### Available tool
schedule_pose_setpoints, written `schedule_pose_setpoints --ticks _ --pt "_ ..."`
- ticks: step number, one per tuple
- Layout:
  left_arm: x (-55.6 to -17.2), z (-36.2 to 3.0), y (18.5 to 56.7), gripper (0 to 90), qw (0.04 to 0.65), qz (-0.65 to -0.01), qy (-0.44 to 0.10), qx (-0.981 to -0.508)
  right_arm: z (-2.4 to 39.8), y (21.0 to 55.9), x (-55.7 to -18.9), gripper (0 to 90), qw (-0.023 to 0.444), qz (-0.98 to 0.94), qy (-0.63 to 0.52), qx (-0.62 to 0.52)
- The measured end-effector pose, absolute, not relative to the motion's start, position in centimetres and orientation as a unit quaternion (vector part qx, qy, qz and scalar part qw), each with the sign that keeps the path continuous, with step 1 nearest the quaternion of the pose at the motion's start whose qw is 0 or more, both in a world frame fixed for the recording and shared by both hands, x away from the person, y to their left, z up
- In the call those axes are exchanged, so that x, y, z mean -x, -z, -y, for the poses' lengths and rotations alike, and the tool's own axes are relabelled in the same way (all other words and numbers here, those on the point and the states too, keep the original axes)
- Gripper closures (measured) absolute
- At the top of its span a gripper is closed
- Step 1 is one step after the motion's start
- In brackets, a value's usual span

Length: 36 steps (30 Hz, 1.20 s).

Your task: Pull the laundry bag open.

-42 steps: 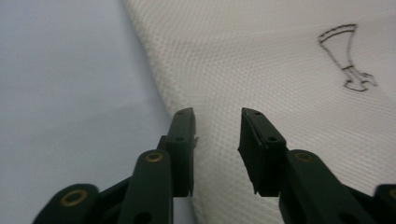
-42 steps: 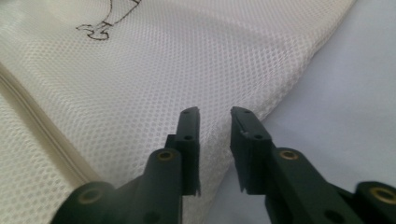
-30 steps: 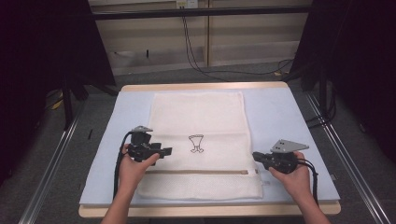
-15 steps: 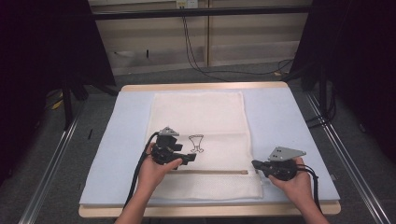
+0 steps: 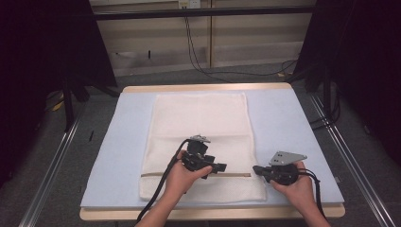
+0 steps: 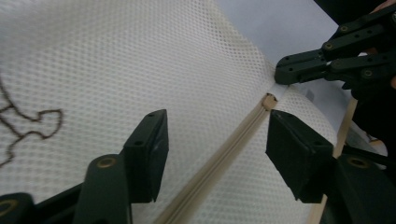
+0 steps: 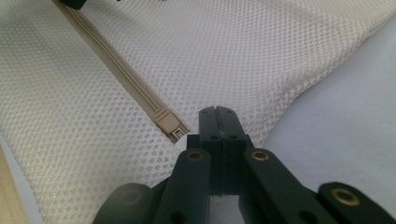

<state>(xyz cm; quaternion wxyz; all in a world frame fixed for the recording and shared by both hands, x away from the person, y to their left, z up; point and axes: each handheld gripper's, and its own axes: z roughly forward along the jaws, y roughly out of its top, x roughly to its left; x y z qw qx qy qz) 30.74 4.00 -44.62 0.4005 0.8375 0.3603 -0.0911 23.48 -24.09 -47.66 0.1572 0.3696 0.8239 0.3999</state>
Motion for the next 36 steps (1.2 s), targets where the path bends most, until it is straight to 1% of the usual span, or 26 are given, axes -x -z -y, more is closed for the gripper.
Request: schedule_pose_setpoints --ticks 1,3,4,7,11,13,14,16,18,19,21,22,23,24,29,32,33,35,36 --pt "-30.7 -3.7 44.6 44.7 0.398 -0.364 0.103 -0.836 24.1 47.7 -23.5 90.0 0.155 -0.826 -0.397 -0.368" --pt "-30.7 -3.2 44.7 46.6 0.399 -0.37 0.122 -0.83 23.9 47.9 -23.5 90.0 0.155 -0.831 -0.389 -0.367" --pt "-30.6 -2.9 44.7 50.0 0.397 -0.379 0.133 -0.825 23.8 48.0 -23.5 90.0 0.156 -0.832 -0.384 -0.368" --pt "-30.5 -2.1 44.9 51.0 0.392 -0.387 0.149 -0.821 23.8 48.0 -23.5 90.0 0.155 -0.833 -0.383 -0.369" --pt "-30.3 -1.0 45.2 56.9 0.38 -0.395 0.177 -0.817 23.7 48.2 -23.3 90.0 0.159 -0.832 -0.38 -0.372" --pt "-30.1 -0.4 45.3 57.9 0.382 -0.401 0.177 -0.814 23.7 48.2 -23.3 90.0 0.16 -0.831 -0.38 -0.374" --pt "-30.1 0.0 45.5 58.8 0.379 -0.406 0.187 -0.81 23.7 48.2 -23.3 90.0 0.16 -0.831 -0.38 -0.374" --pt "-30.2 0.4 45.7 58.8 0.373 -0.403 0.181 -0.816 23.6 48.3 -23.3 90.0 0.162 -0.831 -0.38 -0.373" --pt "-30.1 1.0 45.9 59.6 0.372 -0.418 0.182 -0.809 23.6 48.3 -23.2 90.0 0.163 -0.831 -0.378 -0.374" --pt "-30.3 1.0 46.0 59.6 0.363 -0.407 0.187 -0.817 23.6 48.3 -23.2 90.0 0.163 -0.831 -0.378 -0.374" --pt "-30.2 1.5 46.3 59.7 0.364 -0.422 0.188 -0.809 23.6 48.3 -23.3 90.0 0.163 -0.831 -0.379 -0.373" --pt "-30.2 1.6 46.4 60.2 0.357 -0.418 0.186 -0.814 23.6 48.3 -23.3 90.0 0.163 -0.831 -0.379 -0.373" --pt "-30.2 1.9 46.5 60.6 0.357 -0.431 0.186 -0.808 23.6 48.3 -23.3 90.0 0.162 -0.831 -0.379 -0.373" --pt "-30.3 1.8 46.6 61.7 0.35 -0.42 0.19 -0.815 23.6 48.3 -23.3 90.0 0.162 -0.83 -0.38 -0.374" --pt "-30.2 2.8 47.3 64.0 0.347 -0.425 0.203 -0.811 23.7 48.4 -23.3 90.0 0.161 -0.829 -0.381 -0.376" --pt "-30.4 3.2 47.6 69.1 0.346 -0.427 0.209 -0.809 23.7 48.4 -23.2 90.0 0.161 -0.828 -0.382 -0.377" --pt "-30.3 3.4 47.8 70.3 0.348 -0.437 0.211 -0.802 23.6 48.4 -23.2 90.0 0.161 -0.828 -0.382 -0.377" --pt "-30.2 3.8 47.9 71.1 0.353 -0.445 0.217 -0.794 23.7 48.4 -23.2 90.0 0.161 -0.828 -0.383 -0.378" --pt "-30.1 3.9 48.0 73.9 0.349 -0.445 0.215 -0.796 23.7 48.4 -23.2 90.0 0.159 -0.828 -0.383 -0.378"
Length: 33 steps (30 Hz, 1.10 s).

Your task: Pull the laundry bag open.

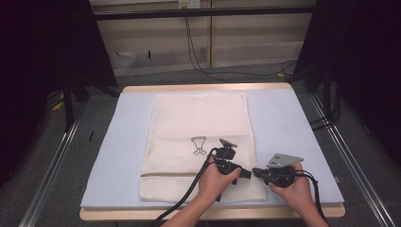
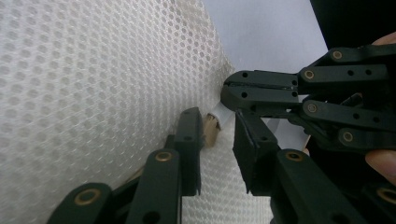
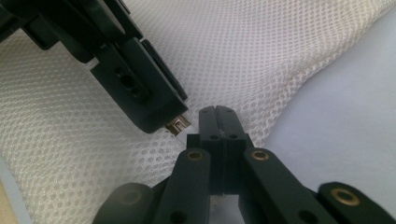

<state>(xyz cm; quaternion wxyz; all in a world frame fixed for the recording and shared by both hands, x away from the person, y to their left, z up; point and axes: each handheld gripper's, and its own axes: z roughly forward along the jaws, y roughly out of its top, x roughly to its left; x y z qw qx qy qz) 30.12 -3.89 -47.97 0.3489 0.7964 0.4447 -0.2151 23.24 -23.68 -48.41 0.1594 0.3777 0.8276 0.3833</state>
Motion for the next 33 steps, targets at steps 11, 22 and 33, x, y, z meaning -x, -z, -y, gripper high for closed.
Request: schedule_pose_setpoints --ticks 11,22,33 --pt "-30.5 3.5 48.2 87.3 0.345 -0.459 0.227 -0.787 23.6 48.5 -23.0 90.0 0.171 -0.829 -0.379 -0.374" --pt "-30.9 1.6 47.8 87.3 0.346 -0.471 0.24 -0.775 23.5 48.5 -22.9 90.0 0.172 -0.831 -0.377 -0.371" --pt "-31.2 -0.1 47.4 87.3 0.348 -0.474 0.249 -0.77 23.6 48.6 -22.9 90.0 0.173 -0.828 -0.381 -0.372"
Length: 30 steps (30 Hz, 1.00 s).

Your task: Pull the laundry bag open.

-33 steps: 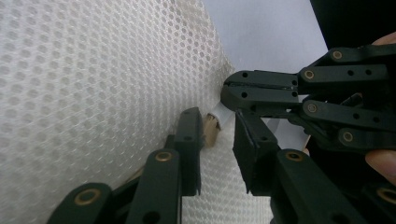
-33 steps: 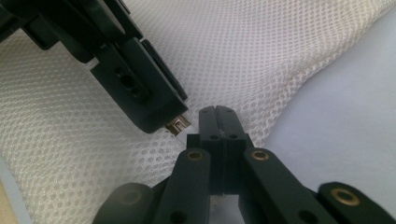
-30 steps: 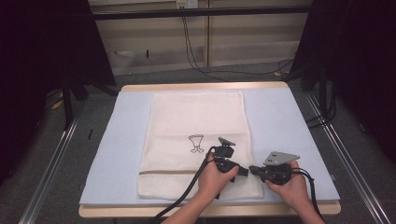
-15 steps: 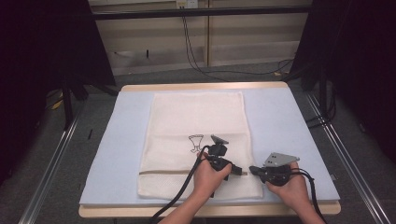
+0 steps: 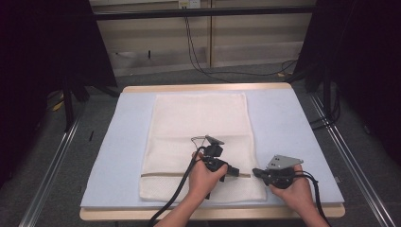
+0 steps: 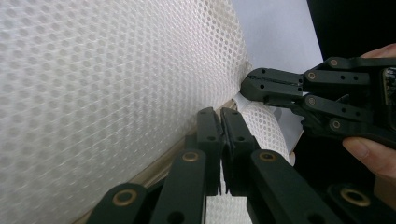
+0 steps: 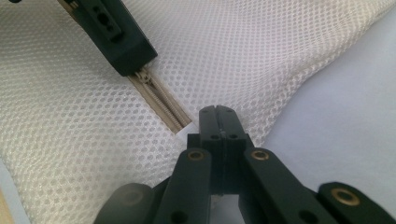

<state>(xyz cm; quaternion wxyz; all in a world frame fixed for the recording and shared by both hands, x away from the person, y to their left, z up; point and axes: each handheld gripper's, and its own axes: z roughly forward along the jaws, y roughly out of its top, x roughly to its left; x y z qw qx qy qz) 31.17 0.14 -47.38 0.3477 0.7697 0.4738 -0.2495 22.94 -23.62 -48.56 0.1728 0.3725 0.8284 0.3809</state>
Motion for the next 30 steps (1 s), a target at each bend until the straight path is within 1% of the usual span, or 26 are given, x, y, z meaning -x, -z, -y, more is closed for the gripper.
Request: schedule_pose_setpoints --ticks 8,9,10,16,18,22,24,28,30 --pt "-31.4 -1.3 47.4 87.3 0.349 -0.475 0.249 -0.768 23.6 48.5 -23.0 90.0 0.168 -0.829 -0.381 -0.374" --pt "-31.3 -1.3 47.3 87.3 0.35 -0.479 0.246 -0.767 23.6 48.5 -23.0 90.0 0.169 -0.828 -0.381 -0.375" --pt "-31.3 -1.3 47.3 87.3 0.351 -0.477 0.254 -0.764 23.6 48.5 -23.0 90.0 0.167 -0.828 -0.381 -0.375" --pt "-31.3 -1.6 47.2 87.3 0.347 -0.481 0.243 -0.767 23.6 48.5 -23.0 90.0 0.166 -0.827 -0.383 -0.376" --pt "-31.4 -1.6 47.1 87.3 0.348 -0.478 0.252 -0.766 23.7 48.5 -23.0 90.0 0.165 -0.827 -0.383 -0.377" --pt "-31.4 -1.7 47.2 87.3 0.347 -0.48 0.245 -0.768 23.7 48.5 -23.0 90.0 0.165 -0.827 -0.383 -0.378" --pt "-31.4 -1.8 47.1 87.3 0.348 -0.48 0.252 -0.765 23.7 48.5 -23.0 90.0 0.166 -0.827 -0.382 -0.378" --pt "-31.4 -2.0 47.2 87.3 0.349 -0.478 0.246 -0.768 23.7 48.5 -23.0 90.0 0.164 -0.826 -0.383 -0.379" --pt "-31.3 -2.1 47.1 87.3 0.348 -0.479 0.252 -0.765 23.7 48.5 -23.0 90.0 0.162 -0.826 -0.384 -0.38"
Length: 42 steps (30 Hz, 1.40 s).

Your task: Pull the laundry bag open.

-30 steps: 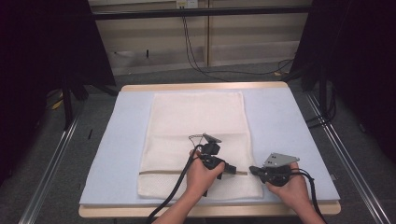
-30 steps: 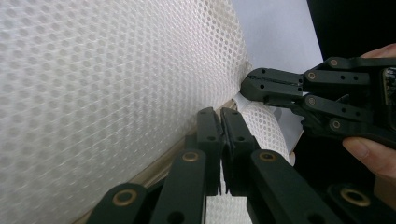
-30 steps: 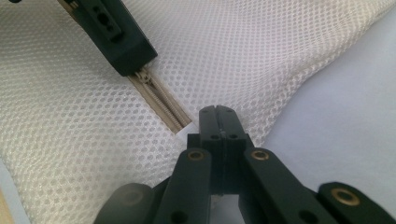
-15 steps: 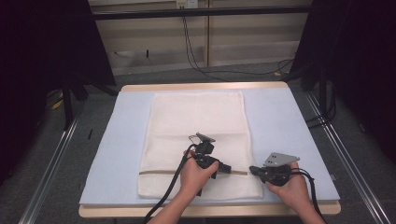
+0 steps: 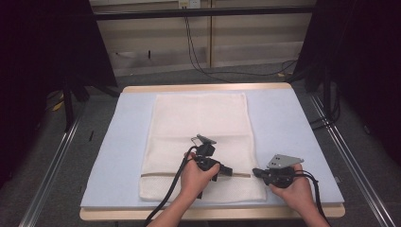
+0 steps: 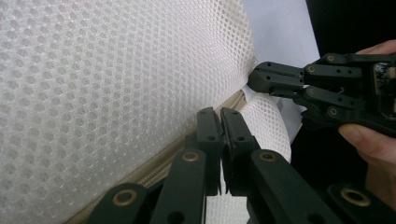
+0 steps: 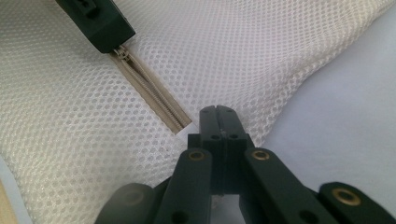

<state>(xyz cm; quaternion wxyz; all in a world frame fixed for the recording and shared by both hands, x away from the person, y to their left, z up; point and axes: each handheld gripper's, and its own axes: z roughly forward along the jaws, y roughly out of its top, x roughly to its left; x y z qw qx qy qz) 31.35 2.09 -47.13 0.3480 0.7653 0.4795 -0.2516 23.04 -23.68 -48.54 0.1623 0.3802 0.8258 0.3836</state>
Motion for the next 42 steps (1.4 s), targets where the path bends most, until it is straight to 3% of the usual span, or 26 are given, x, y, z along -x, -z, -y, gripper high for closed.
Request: schedule_pose_setpoints --ticks 42 --pt "-31.5 -7.3 47.1 87.2 0.355 -0.503 0.262 -0.744 23.8 48.5 -23.2 90.0 0.152 -0.825 -0.386 -0.384"
